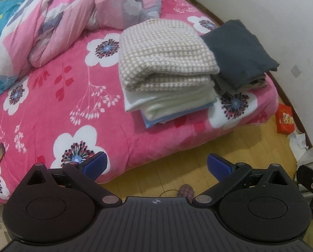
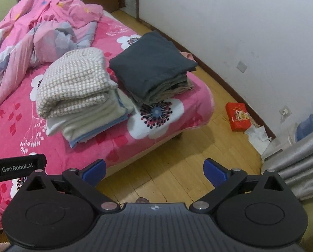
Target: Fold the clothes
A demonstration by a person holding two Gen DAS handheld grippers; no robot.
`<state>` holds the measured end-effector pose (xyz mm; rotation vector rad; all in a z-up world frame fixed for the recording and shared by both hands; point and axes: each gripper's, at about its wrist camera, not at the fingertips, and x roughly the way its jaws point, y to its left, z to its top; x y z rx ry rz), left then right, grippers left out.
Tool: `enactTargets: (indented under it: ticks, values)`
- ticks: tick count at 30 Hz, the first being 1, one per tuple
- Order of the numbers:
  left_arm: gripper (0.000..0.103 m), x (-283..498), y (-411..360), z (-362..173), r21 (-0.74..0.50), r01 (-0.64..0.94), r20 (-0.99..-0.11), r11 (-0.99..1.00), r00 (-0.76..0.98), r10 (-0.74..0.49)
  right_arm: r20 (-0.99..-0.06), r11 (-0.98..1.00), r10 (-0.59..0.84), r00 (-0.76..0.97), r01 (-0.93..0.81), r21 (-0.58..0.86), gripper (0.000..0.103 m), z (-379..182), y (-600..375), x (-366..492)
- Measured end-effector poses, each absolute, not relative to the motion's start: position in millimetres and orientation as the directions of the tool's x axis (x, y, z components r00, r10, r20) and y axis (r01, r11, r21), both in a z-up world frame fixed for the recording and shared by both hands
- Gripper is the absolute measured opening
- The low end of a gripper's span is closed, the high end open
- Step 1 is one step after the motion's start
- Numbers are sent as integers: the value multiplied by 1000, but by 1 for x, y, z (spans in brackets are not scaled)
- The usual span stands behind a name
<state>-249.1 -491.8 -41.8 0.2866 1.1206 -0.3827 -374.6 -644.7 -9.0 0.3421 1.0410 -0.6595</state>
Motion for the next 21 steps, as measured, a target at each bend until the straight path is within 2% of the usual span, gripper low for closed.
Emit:
enactTargets:
  ticks: [11,21]
  values:
    - [102,-253,-493,-34,47,440,-892,897,423,-161,-870,762,-337,361,647,-26,101,-7,-645,-381]
    - [102,-253,-491,-32,47,427,-892,903,425,-154,-873,829,-297,388,558,-34,101,-5,-636,-375]
